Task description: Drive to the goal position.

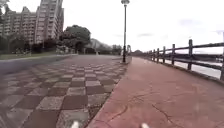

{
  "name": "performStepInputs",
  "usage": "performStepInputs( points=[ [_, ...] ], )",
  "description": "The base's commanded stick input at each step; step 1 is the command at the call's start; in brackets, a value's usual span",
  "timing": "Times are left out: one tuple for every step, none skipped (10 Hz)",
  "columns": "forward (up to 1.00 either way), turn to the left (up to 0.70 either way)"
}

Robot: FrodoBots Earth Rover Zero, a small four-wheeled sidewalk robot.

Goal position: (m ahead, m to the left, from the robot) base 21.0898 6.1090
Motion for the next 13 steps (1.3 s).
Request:
performStepInputs(
  points=[
    [1.0, 0.27],
    [1.0, 0.27],
    [1.0, 0.27],
    [1.0, 0.27],
    [1.0, 0.27],
    [1.0, 0.15],
    [1.0, 0.0],
    [1.0, 0.0],
    [1.0, 0.0],
    [1.0, 0.0],
    [1.0, 0.0],
    [1.0, 0.0],
    [1.0, 0.0]
  ],
)
